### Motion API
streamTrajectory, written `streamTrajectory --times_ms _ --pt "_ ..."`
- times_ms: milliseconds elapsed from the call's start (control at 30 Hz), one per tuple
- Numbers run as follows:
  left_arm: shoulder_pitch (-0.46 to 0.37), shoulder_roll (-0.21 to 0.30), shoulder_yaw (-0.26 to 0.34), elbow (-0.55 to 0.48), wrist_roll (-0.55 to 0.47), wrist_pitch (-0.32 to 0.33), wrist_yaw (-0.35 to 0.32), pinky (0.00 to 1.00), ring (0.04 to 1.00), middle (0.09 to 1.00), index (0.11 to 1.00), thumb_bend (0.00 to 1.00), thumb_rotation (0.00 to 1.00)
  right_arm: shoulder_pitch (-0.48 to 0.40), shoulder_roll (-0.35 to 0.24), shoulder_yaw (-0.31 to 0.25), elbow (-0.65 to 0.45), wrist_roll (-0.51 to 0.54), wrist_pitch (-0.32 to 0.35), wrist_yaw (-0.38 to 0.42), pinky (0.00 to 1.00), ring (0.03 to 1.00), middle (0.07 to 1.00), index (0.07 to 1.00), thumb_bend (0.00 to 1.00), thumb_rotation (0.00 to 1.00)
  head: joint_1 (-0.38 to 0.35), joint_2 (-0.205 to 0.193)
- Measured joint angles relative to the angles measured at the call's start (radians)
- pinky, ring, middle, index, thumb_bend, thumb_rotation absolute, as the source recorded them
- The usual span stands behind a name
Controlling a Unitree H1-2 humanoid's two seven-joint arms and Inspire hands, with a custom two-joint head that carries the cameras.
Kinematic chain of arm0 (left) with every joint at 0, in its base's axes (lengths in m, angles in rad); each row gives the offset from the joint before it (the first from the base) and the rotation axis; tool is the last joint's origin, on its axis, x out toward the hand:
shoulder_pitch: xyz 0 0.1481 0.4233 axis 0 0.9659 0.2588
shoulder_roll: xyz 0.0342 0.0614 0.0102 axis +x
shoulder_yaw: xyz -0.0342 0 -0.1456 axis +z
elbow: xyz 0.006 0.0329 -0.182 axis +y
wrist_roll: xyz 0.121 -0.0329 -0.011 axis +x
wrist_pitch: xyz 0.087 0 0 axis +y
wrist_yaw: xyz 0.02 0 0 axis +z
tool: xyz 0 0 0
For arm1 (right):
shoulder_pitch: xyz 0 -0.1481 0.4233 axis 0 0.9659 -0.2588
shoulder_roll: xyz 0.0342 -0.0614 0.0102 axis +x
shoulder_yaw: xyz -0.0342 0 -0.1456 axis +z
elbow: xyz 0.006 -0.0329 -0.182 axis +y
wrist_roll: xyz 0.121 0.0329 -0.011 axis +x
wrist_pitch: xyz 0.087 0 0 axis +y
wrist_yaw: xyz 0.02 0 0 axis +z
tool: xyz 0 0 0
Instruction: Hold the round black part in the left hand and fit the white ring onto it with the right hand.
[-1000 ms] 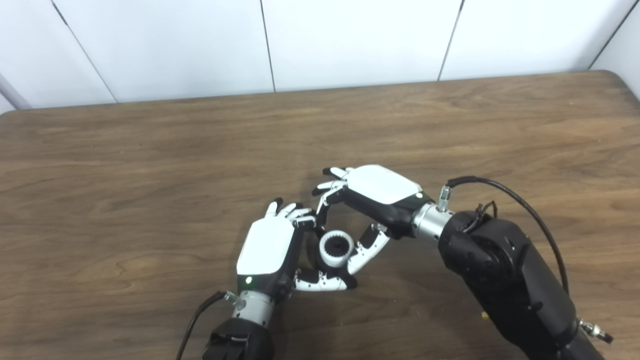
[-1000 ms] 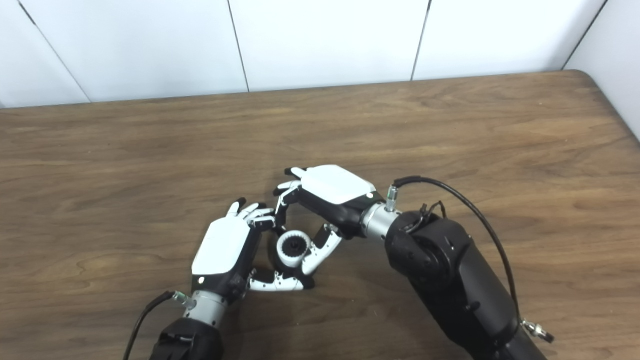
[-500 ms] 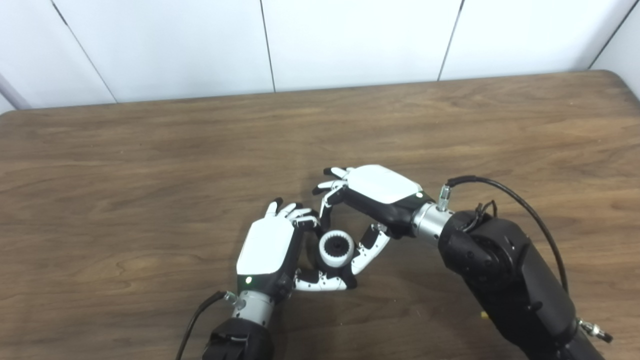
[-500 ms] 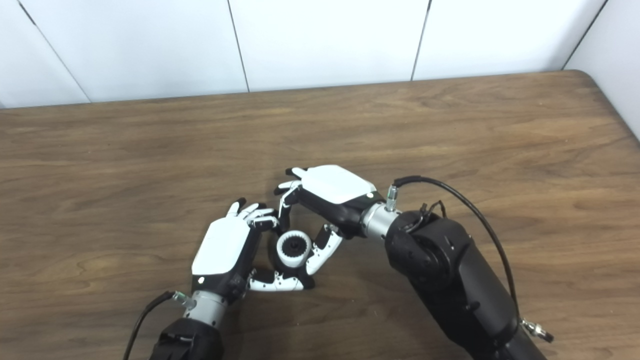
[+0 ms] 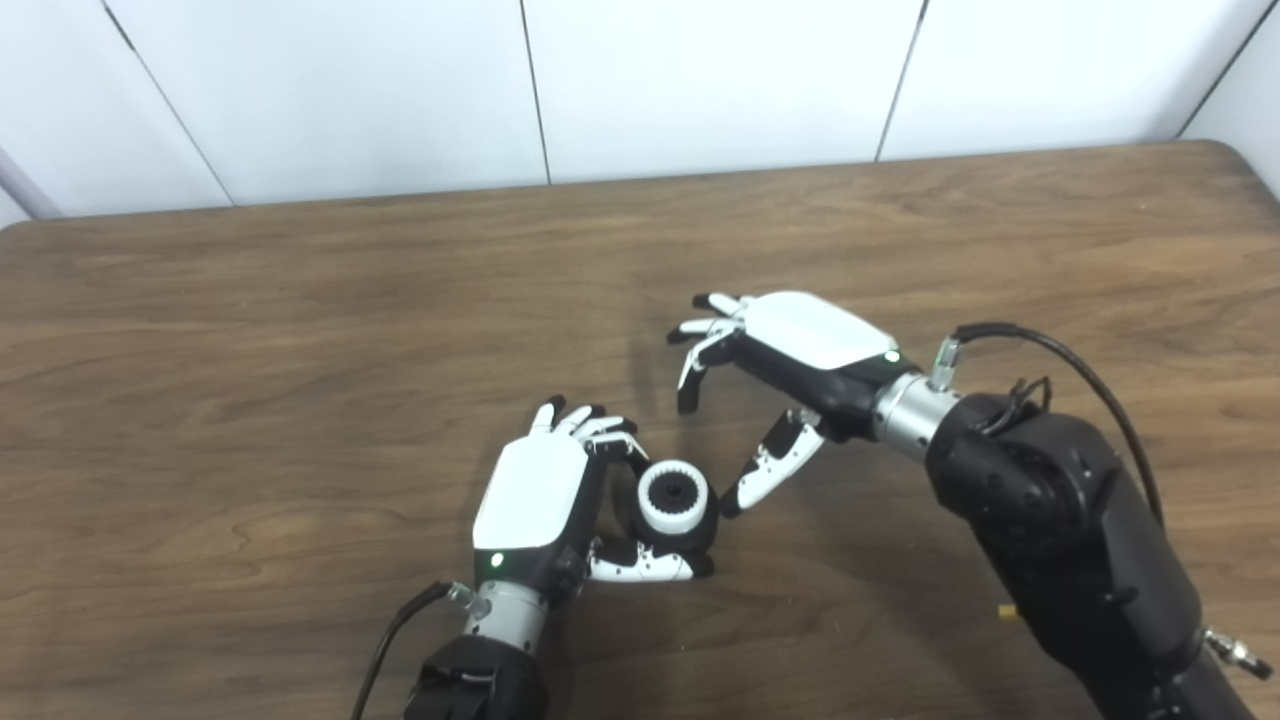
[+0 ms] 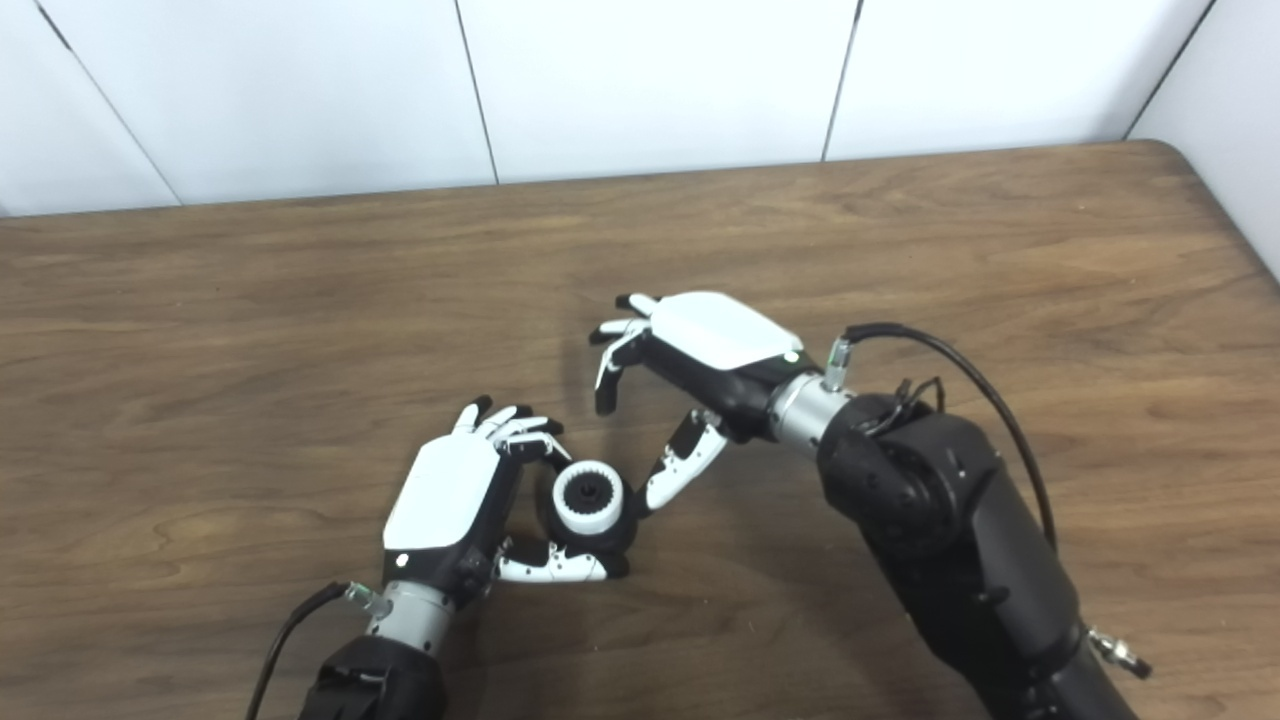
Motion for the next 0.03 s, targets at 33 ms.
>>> streamTrajectory --times_ms 33 --pt "0.0 0.0 0.0 0.0 0.0 0.0 0.0 1.0 0.894 0.798 0.485 0.52 0.05 -0.001 -0.001 -0.008 -0.001 0.006 0.002 0.0 0.99 1.0 0.896 0.613 0.96 0.25 0.0 0.0"
